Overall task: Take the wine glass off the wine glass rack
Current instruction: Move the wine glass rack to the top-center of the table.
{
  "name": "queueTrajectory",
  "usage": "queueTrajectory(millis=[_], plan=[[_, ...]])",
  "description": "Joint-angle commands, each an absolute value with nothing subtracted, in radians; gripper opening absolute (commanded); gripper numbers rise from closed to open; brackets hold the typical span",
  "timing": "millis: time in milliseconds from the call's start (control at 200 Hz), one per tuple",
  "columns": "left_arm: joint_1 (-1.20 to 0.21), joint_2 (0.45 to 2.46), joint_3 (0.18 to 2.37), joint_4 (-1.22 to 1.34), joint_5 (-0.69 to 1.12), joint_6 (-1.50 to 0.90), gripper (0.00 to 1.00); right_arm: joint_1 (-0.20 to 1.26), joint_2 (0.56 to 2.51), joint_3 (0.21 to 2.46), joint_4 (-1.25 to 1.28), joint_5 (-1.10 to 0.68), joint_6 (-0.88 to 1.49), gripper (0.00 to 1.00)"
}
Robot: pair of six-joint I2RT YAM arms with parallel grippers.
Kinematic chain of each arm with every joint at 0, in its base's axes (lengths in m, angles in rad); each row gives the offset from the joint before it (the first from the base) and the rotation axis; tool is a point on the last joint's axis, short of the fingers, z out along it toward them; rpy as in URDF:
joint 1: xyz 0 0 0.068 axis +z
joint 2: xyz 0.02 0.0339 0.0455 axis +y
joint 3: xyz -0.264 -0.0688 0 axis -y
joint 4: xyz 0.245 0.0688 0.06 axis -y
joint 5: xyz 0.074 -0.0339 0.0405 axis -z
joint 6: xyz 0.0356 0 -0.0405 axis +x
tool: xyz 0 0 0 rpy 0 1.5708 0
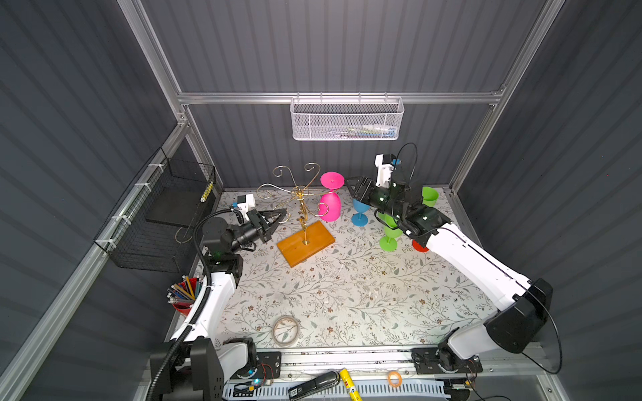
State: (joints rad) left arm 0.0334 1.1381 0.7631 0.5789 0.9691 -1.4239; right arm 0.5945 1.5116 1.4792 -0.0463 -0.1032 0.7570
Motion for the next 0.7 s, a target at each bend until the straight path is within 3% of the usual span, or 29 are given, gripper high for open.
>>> queueTrajectory(millis=[0,225,385,535,695], plan=[[0.034,1.13,0.808,0.353,0.983,-1.259,0.16,0.577,1.537,1.492,0.001,-0.179,0.823,0.57],[0.034,1.147,0.839,0.291,0.965,-1.227,0.48,0.554,1.586,1.526,0.033,-0.253,0.906,0.56],[0.034,1.126,0.909,0.107,0.935,-1.103,0.67,0.544,1.638,1.579,0.034,-0.285,0.947,0.55],[0.034,1.1,0.997,-0.111,0.867,-0.948,0.78,0.544,1.687,1.634,0.038,-0.3,0.974,0.53],[0.034,1.087,1.043,-0.234,0.808,-0.86,0.8,0.544,1.73,1.677,0.029,-0.314,0.995,0.5]])
